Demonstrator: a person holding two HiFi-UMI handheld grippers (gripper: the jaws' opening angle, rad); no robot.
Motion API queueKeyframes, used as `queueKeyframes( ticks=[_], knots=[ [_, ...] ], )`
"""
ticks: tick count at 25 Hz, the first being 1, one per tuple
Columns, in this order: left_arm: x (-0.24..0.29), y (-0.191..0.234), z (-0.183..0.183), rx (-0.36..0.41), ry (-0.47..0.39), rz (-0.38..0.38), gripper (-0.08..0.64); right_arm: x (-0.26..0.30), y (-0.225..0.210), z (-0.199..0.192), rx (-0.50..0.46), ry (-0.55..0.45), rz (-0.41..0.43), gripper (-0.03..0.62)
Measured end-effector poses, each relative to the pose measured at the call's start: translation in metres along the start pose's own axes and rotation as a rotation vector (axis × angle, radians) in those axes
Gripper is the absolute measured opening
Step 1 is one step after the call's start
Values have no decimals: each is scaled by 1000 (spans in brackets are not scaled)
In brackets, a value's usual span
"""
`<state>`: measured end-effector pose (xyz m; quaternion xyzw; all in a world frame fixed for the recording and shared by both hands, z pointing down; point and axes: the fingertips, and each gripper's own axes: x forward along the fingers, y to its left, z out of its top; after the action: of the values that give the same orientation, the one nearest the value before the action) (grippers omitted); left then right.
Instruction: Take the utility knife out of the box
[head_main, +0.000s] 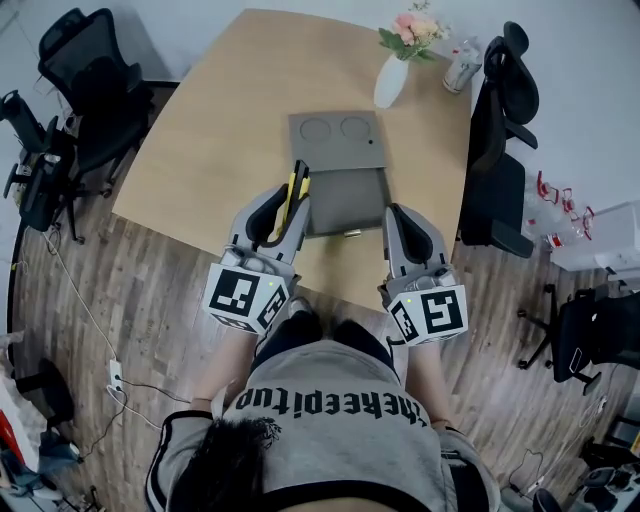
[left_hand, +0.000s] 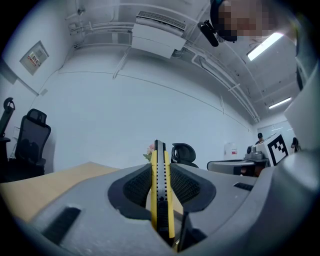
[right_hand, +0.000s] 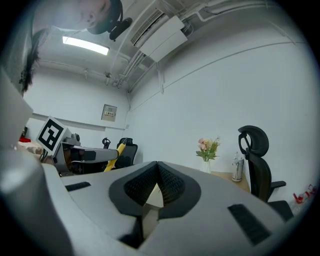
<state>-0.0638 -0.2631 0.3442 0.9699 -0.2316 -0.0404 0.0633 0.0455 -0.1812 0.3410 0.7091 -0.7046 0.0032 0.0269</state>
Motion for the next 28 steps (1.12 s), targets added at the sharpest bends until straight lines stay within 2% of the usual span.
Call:
queueKeyframes(
  ticks=[8, 28],
  knots=[
    [-10, -21, 17, 1, -61, 67, 126, -12, -4, 10, -10, -9, 77, 6],
    [-72, -86, 42, 45, -163, 259, 126, -76, 3, 28, -32, -56, 243, 6]
  ],
)
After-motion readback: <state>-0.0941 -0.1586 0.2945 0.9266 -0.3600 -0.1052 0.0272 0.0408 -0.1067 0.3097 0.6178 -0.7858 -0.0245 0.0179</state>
